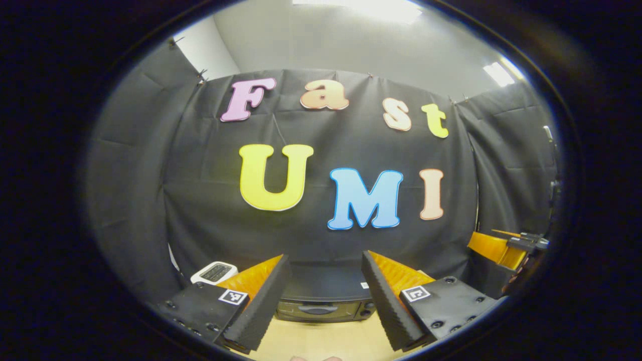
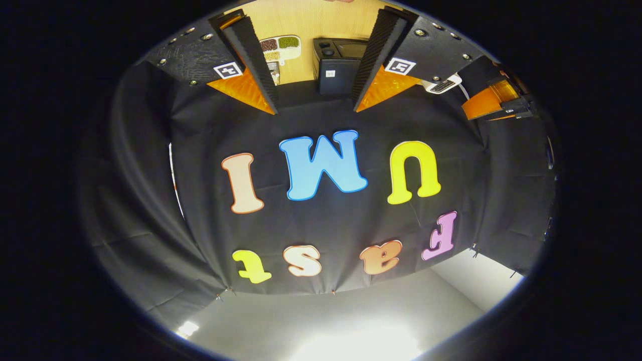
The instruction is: Open the electric oven with the left hand, put the food in, and close the electric oven.
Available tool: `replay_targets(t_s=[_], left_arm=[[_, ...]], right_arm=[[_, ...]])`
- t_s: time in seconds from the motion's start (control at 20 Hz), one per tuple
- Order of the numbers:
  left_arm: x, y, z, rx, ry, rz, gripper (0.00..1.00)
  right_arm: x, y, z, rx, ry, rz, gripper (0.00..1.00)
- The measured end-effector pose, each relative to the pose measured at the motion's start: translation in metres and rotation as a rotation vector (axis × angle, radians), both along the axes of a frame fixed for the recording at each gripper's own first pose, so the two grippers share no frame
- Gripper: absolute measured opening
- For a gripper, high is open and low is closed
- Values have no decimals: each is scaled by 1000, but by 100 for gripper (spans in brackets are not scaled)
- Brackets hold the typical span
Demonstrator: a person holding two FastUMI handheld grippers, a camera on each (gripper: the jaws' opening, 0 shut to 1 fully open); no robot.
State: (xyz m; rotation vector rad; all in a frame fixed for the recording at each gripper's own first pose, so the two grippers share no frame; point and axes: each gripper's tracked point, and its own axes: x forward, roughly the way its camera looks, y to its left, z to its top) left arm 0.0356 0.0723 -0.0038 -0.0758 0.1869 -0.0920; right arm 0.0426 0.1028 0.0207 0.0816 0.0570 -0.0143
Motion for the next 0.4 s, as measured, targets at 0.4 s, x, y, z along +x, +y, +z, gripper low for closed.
replay_targets(t_s=[0.4], left_arm=[[-1,27,13,-37,-29,26,96]], right_arm=[[-11,18,10,-5,-31,6,88]])
